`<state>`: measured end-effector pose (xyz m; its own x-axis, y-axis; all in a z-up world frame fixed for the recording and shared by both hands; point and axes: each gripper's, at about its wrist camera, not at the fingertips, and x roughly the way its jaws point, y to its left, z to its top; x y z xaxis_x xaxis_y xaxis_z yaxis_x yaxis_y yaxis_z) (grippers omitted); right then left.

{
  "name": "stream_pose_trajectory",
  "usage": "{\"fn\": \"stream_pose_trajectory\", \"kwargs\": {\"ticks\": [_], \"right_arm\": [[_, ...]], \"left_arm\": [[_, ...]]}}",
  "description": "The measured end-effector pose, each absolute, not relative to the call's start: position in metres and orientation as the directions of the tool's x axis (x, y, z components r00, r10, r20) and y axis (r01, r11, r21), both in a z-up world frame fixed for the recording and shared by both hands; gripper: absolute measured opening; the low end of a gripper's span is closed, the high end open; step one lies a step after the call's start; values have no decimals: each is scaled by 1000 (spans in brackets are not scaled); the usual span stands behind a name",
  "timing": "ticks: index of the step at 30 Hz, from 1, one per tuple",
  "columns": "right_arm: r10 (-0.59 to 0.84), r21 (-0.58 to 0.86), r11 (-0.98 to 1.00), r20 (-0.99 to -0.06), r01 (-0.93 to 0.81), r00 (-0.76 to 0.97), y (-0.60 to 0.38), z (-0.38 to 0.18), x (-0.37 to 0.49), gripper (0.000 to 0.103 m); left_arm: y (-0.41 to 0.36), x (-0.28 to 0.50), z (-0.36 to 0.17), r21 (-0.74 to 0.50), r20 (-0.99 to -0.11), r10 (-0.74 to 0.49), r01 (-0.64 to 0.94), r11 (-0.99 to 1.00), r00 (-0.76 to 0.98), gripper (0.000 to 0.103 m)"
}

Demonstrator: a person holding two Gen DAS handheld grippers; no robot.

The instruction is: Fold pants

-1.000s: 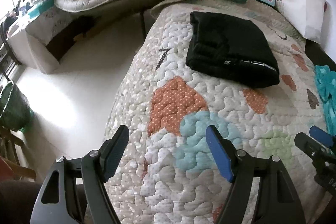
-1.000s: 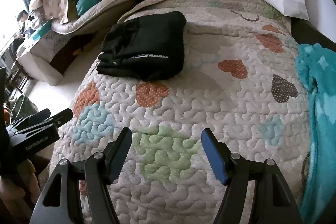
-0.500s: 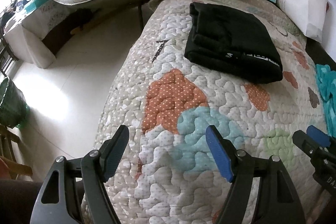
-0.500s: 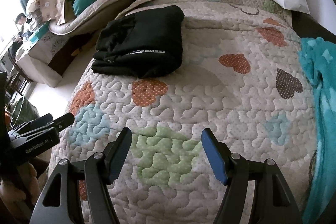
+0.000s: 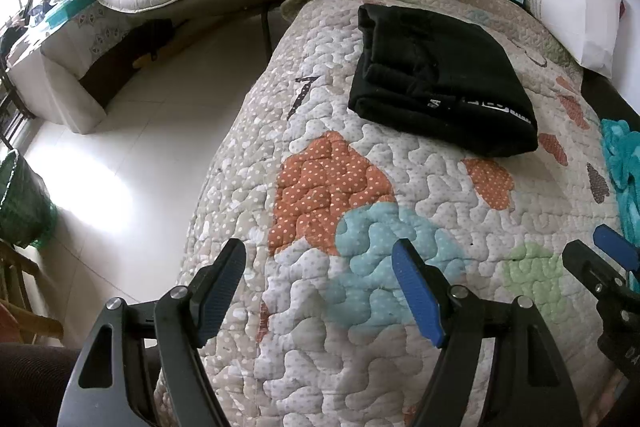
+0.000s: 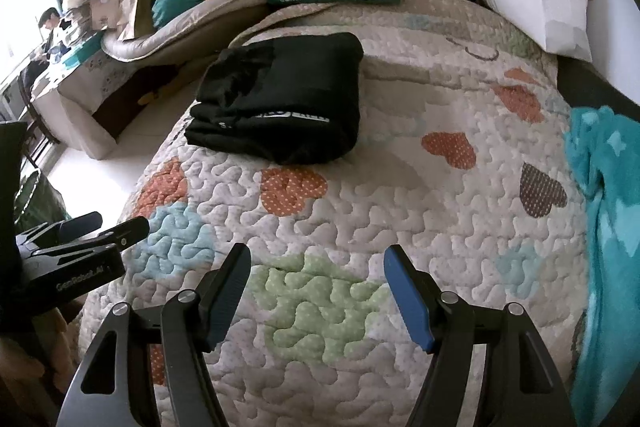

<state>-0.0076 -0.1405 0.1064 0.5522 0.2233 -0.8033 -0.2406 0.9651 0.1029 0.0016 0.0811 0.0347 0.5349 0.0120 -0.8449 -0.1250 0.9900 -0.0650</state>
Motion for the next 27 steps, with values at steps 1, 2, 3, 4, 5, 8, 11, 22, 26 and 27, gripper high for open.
{"fn": "stream_pose_trajectory", "kwargs": {"ticks": [1,2,3,4,5,8,11,22,26,27], "right_arm": [[223,101,965,-803,-243,552,-139,106,-8,75],[224,100,964,-803,-246,552,-139,106,-8,75],[224,100,964,-803,-246,552,-138,106,-8,75],[224,100,964,-803,-245,552,-138,106,-9,75],[223,101,965,-804,-243,552,-138,105,-9,75],[222,99,965,-802,-244,554,-138,105,-8,75],[221,90,964,-794,-250,567,-136,107,-10,75],[233,64,961,-709,-268,665,-133,155,-32,75],[242,68,961,-674,-268,698,-137,176,-44,76],[245,72,961,-670,-266,701,-138,178,-47,78]], "left_arm": [[81,2,35,-65,-844,12,-124,990,536,75],[81,2,35,-64,-844,12,-124,990,536,75],[81,1,36,-65,-843,12,-124,990,537,75],[81,1,36,-66,-842,11,-123,990,539,75],[81,1,36,-66,-841,11,-123,990,540,75],[80,-1,40,-59,-834,17,-121,991,552,75],[76,-6,54,-7,-793,69,-124,992,606,75],[64,-75,185,61,-439,238,-235,970,866,103],[57,-76,195,57,-455,197,-192,980,869,103],[56,-73,193,50,-485,181,-180,982,856,103]]}}
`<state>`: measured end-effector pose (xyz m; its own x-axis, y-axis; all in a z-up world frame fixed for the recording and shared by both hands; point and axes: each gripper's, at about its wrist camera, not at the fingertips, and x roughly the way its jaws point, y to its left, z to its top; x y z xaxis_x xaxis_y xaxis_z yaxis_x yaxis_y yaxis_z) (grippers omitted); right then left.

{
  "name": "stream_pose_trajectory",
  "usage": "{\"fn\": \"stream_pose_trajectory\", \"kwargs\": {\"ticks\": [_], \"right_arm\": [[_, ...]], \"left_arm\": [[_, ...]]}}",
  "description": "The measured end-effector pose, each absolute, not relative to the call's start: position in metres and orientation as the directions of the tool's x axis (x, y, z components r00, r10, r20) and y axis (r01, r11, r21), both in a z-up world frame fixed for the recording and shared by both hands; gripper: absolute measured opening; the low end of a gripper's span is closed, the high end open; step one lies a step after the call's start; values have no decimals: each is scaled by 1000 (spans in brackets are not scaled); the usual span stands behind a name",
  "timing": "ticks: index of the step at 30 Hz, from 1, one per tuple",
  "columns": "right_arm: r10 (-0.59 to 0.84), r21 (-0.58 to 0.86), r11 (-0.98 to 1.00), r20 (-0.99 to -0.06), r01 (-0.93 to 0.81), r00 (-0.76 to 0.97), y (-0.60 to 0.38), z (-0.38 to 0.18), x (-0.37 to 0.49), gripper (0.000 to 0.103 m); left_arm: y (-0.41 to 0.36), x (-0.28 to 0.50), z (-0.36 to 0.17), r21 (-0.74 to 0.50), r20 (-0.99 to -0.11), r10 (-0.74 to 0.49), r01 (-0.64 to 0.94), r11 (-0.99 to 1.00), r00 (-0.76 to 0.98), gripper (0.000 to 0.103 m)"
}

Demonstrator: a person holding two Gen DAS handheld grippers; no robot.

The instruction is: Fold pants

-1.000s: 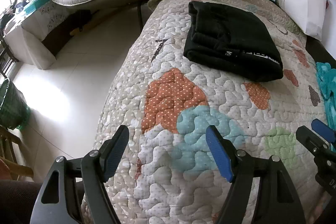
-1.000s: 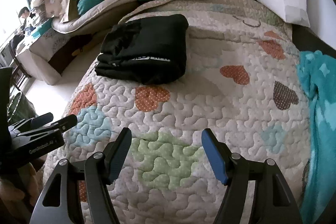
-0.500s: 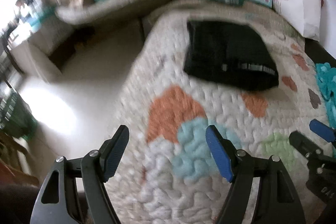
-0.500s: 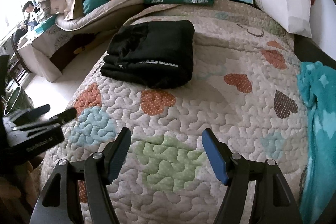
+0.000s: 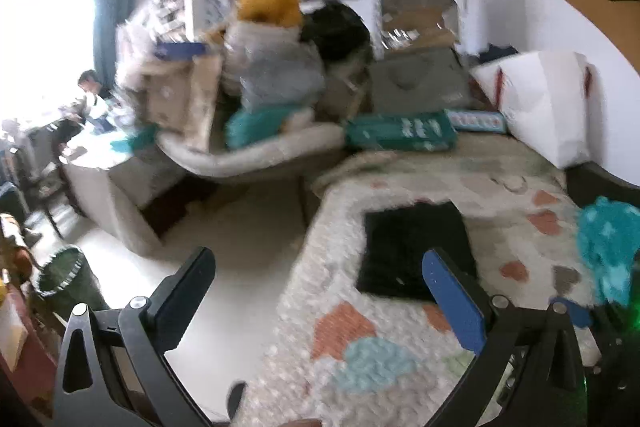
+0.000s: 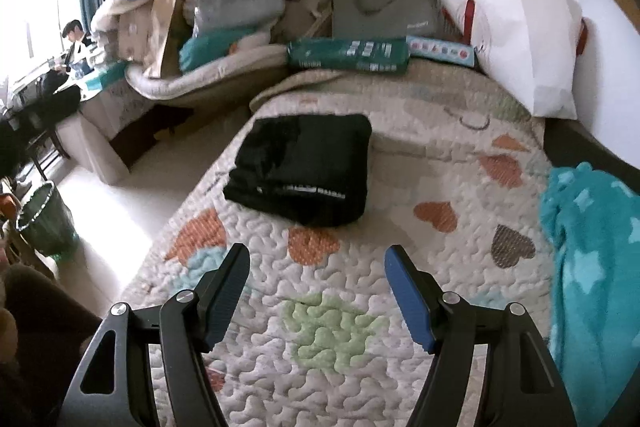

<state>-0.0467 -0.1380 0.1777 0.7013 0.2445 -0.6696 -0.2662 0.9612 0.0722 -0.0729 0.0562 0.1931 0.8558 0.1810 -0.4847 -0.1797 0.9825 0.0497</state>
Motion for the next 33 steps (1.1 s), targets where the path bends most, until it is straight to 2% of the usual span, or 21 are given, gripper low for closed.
{"fn": "stream_pose_trajectory", "kwargs": {"ticks": [4,8,19,33], "right_arm": [[237,64,961,-693,-270,680,-138,169,-51,79],[242,79,960,-719,-269,652,-138,158,-48,79],[234,70,959,-738,-274,633,-132,147,-46,79],[234,63,955,-760,-289,607,-123,136,-41,80]], "left_arm": [[54,-62,174,48,-582,149,-150,988,800,103],[53,-58,154,50,-631,146,-148,988,762,103],[55,-53,124,57,-691,148,-150,987,707,103],[70,-41,94,5,-776,118,-181,983,620,103]]}}
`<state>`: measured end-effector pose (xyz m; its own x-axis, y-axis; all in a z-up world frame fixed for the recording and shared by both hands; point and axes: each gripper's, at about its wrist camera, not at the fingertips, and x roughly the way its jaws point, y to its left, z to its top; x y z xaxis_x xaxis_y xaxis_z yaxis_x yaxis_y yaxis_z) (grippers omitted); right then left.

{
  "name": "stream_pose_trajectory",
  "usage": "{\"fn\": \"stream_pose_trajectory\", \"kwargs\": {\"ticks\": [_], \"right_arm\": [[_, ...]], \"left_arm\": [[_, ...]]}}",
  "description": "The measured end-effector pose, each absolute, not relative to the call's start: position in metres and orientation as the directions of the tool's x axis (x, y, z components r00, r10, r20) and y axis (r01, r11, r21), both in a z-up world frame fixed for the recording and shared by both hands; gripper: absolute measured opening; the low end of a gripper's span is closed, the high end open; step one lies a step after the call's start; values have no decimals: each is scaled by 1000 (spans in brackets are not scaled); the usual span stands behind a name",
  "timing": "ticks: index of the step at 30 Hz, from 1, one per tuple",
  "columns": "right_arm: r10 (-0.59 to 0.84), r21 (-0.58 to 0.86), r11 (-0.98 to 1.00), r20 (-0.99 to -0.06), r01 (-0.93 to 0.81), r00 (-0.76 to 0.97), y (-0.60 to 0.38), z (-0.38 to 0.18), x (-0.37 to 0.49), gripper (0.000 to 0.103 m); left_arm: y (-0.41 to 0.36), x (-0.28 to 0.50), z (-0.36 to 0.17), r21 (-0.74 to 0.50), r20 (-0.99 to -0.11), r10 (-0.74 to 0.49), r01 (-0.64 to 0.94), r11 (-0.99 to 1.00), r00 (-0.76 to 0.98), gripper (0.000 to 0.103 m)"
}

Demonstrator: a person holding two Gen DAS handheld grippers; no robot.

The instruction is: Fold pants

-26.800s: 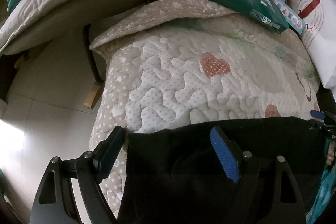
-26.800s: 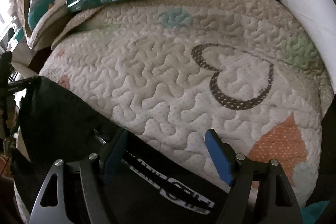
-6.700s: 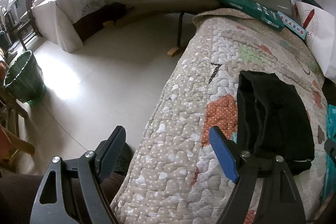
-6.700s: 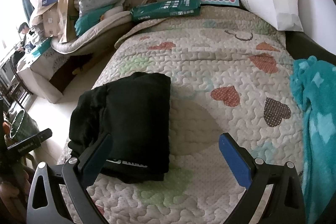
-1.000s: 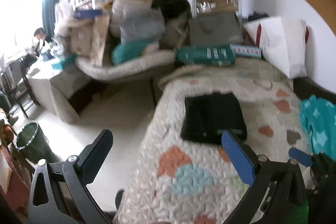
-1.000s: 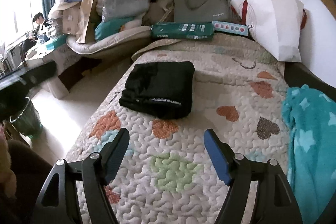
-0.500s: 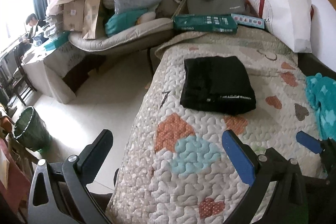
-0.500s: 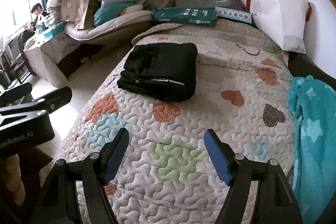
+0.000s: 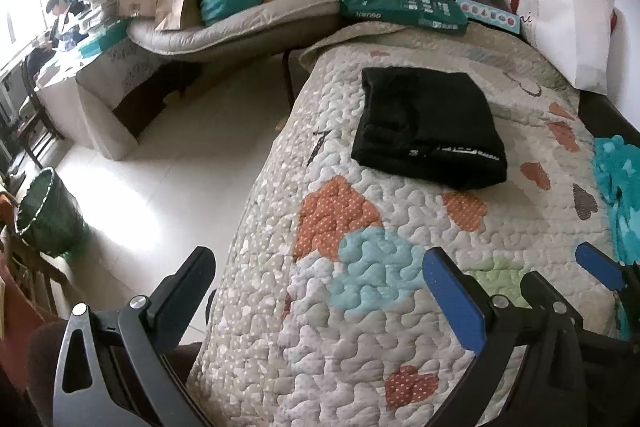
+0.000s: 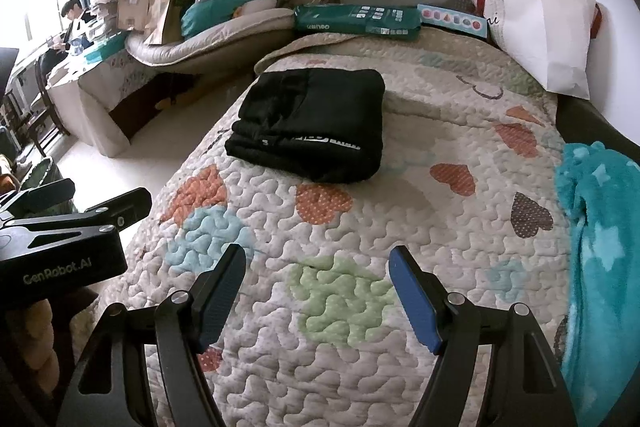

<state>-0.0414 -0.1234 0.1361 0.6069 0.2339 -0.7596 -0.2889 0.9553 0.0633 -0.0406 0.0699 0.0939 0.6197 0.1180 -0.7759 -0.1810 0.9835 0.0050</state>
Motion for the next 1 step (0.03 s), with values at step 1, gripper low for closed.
{"fn": "stream_pose_trajectory", "kwargs": {"ticks": [1], "right_arm": [[235,67,955,-764,-288,601,-123,135,-40,80]], "left_arm": [[71,-40,92,3,-780,118,-185,983,615,103]]}}
